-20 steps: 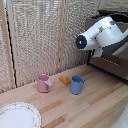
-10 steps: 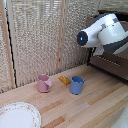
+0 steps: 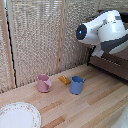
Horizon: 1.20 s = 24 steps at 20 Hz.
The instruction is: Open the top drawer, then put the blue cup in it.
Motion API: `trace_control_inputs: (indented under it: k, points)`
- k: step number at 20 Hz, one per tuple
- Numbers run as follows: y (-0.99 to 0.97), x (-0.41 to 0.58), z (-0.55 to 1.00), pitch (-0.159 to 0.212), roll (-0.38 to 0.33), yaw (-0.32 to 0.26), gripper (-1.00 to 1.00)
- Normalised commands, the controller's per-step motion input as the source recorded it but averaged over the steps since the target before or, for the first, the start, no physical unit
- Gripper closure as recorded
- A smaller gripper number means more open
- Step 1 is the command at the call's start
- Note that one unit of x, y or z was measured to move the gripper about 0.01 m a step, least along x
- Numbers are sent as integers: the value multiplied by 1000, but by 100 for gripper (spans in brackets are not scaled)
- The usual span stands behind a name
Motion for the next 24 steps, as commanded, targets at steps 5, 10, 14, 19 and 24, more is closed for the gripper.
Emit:
trace_control_inputs:
  k: [5,10,14,19,24]
  points:
    - [441,46,-59,3,171,-209,-100]
    - [277,230,-15,15,222,-209,-100]
    - [227,376,-7,39,266,-178,-100]
    - [281,426,0,7,307,-133,-100]
    - [330,481,-11,11,319,-105,-100]
